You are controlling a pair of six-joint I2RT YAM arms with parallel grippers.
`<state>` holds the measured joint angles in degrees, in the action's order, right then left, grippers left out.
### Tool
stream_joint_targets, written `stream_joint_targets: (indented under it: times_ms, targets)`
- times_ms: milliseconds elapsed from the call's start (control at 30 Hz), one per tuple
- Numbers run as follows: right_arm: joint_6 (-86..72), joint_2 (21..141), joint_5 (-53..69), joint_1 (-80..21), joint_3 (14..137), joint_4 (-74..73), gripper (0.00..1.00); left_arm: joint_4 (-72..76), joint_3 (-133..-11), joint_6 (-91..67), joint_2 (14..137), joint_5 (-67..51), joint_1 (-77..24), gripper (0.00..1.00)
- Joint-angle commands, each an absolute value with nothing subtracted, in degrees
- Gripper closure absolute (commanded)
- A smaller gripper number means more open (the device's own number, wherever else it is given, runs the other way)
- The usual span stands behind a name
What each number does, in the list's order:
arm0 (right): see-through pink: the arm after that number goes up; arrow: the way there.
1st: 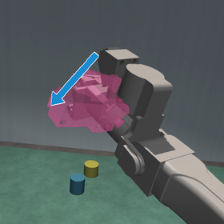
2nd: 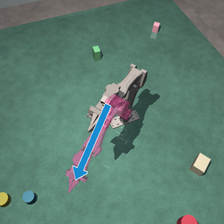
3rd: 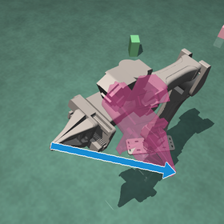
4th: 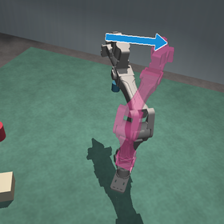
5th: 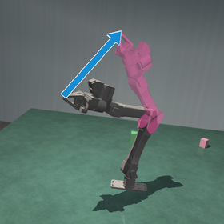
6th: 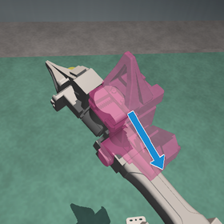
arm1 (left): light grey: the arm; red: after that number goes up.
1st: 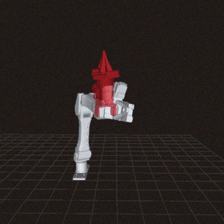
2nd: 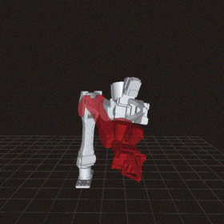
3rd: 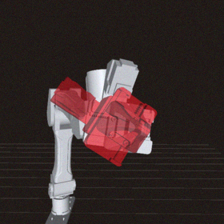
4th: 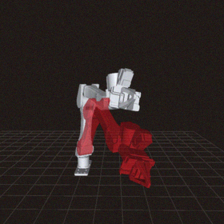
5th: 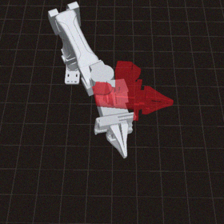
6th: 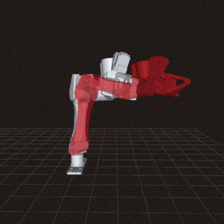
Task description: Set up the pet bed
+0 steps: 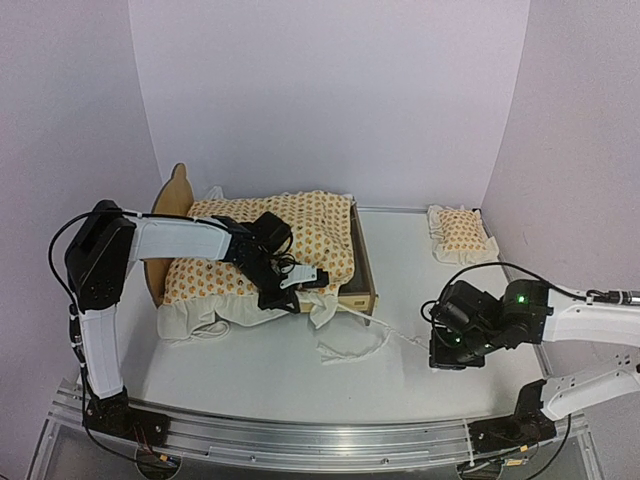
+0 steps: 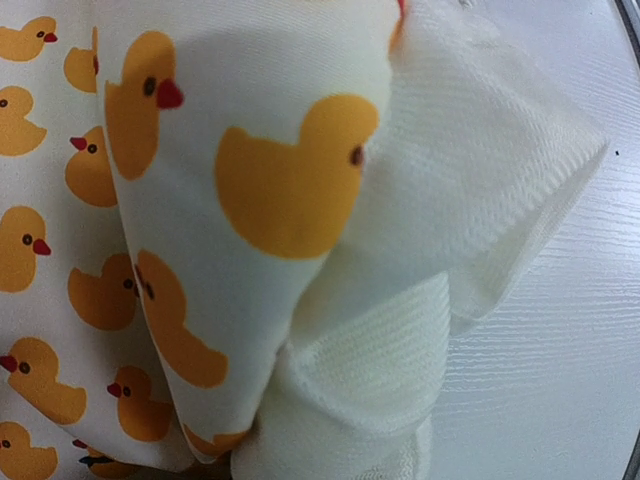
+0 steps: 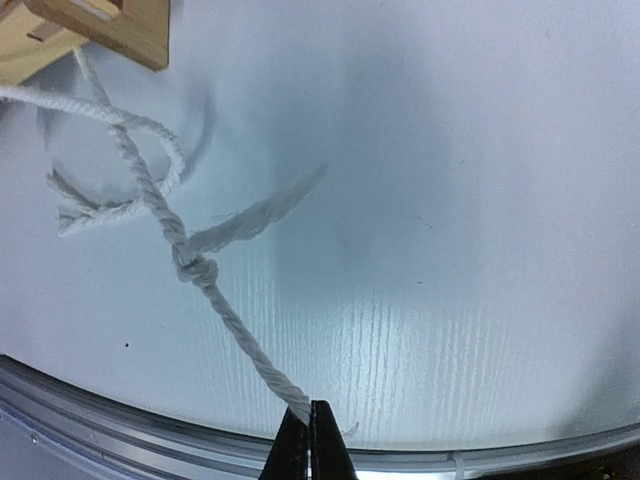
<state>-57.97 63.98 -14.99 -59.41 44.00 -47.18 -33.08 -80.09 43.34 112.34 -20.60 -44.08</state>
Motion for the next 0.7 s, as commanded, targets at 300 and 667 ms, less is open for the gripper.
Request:
stream_joint_targets:
  times_ms: [300,667]
  targets:
    - [-55.1,75.4,-20.01,-57.8,53.11,-55.07,0.66,-36.02,-86.43,48.91,110.4,-31.14,-45.19,0.51]
    - [-42.68,80.65,-28.91,-54.56,76.09,-54.06,0.11,-55.26,-96.35,51.11,98.99,-45.74,-45.06,0.06]
